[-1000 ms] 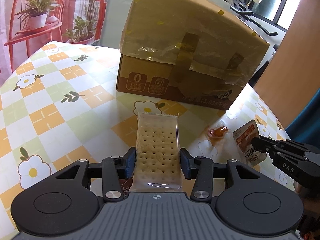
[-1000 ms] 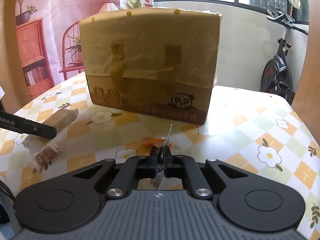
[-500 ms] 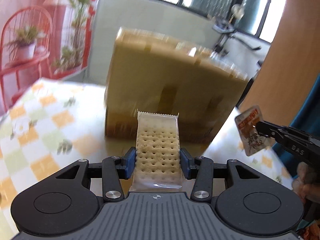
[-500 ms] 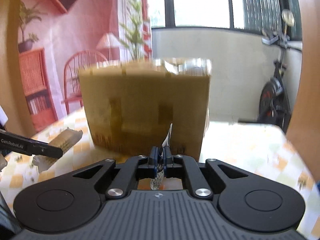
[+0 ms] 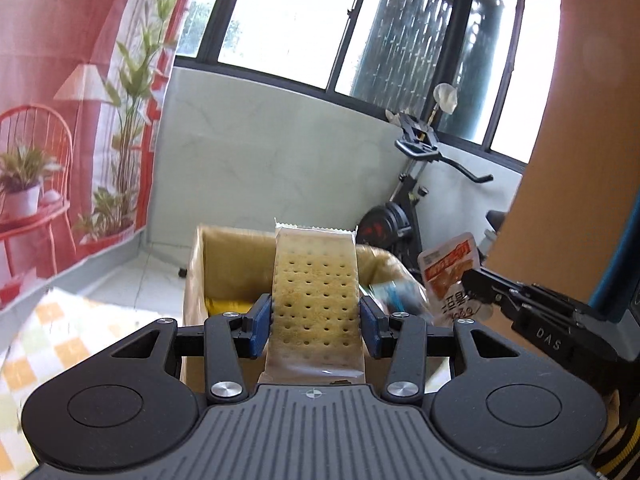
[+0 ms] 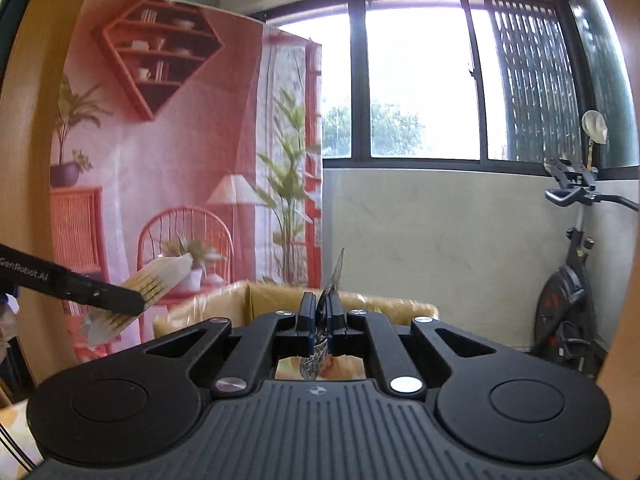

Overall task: Organize snacks
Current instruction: 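Open both tools to drop the packets into the box, then lower both tools toward the brown-print packet and orange sausage on the table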

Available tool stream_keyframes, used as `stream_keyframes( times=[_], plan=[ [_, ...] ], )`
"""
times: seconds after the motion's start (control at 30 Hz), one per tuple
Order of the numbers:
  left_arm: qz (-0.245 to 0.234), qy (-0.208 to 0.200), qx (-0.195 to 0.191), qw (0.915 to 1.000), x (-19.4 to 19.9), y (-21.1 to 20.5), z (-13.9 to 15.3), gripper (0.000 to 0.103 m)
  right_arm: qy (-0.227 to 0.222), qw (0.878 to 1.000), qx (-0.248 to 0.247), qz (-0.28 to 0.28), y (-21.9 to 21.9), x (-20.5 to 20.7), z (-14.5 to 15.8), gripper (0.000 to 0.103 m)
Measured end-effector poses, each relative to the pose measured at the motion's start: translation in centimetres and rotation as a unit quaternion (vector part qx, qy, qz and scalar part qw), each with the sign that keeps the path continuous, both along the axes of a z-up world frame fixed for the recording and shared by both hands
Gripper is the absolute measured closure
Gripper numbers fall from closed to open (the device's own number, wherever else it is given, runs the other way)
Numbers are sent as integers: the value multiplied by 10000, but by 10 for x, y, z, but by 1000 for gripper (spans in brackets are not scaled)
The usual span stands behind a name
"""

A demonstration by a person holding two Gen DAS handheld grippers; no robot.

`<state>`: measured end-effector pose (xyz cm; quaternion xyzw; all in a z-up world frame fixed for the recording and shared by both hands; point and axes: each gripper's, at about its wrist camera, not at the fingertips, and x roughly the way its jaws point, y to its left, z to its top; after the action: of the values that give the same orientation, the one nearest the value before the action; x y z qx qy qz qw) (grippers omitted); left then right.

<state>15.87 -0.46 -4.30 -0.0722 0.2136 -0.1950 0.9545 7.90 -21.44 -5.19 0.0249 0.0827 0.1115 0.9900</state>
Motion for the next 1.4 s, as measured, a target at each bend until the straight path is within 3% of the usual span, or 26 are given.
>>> stream_keyframes(
  times=[0.2,0.5,0.6,0.63,0.73,0.9,1.4],
  plan=[
    [135,164,174,9996,53,0,0,55,-14,10000,38,10,4,56,2,97],
    [212,421,381,9982,104,2,-17,54,718,9968,-60,-350,-18,143,-21,97],
    [143,375,579,9975,110,-2,-21,51,920,9943,-39,-531,-24,157,-29,95],
    [140,343,621,9974,107,-4,-21,48,938,9939,-12,-583,-25,159,-30,90],
    [148,268,663,9973,102,-2,-22,39,944,9937,30,-596,-27,156,-31,66],
    [247,320,647,9971,92,4,-19,38,971,9934,-104,-604,-20,141,-30,55],
    [210,400,646,9969,17,21,-13,31,1004,9933,41,-575,-5,55,-19,53]
  ],
)
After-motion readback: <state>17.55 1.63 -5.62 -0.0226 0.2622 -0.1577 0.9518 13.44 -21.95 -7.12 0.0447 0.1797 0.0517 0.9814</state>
